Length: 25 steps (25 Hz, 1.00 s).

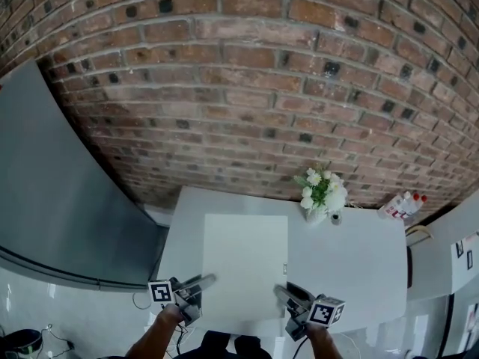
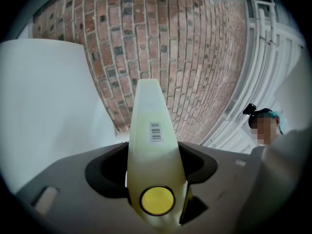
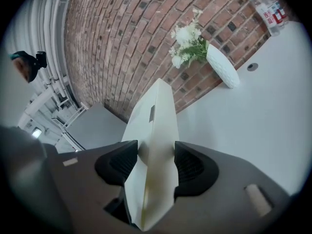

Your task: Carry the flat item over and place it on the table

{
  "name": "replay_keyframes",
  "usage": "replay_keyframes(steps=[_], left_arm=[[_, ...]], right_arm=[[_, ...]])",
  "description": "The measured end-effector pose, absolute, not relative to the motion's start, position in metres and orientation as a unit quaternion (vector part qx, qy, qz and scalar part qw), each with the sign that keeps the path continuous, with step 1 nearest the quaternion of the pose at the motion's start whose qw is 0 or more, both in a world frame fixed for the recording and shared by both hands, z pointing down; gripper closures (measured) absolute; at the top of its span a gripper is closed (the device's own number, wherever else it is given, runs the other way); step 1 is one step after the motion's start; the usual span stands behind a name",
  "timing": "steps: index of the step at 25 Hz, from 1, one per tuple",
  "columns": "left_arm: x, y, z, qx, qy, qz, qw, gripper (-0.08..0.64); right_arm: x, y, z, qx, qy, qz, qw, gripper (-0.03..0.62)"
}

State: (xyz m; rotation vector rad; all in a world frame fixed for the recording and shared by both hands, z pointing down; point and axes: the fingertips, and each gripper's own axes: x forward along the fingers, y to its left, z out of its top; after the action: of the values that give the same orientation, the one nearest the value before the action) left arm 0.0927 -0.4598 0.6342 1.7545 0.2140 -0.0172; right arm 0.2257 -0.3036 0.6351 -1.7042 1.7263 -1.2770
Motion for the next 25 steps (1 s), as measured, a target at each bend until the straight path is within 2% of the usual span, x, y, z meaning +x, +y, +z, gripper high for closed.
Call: replay_keyframes(steps=[9,15,25], left_arm=[[0.1,-0.468,0.685,0.744,0.064,0.064,0.662,0.256],[0.097,-0.474,0.725,0.761,0.033,0.127,0.636,0.256],[0.111,-0.475,0.743,0.762,0.034,0.13,0.634,0.255]], right_arm=[[0.22,-0.308,0.698,-0.602,0.559,-0.534,0.198,0.388],[0.218,-0.307,0.732,-0.605,0.53,-0.566,0.18,0.405],[0.222,-0.31,0.767,-0.628,0.493,-0.585,0.145,0.428]])
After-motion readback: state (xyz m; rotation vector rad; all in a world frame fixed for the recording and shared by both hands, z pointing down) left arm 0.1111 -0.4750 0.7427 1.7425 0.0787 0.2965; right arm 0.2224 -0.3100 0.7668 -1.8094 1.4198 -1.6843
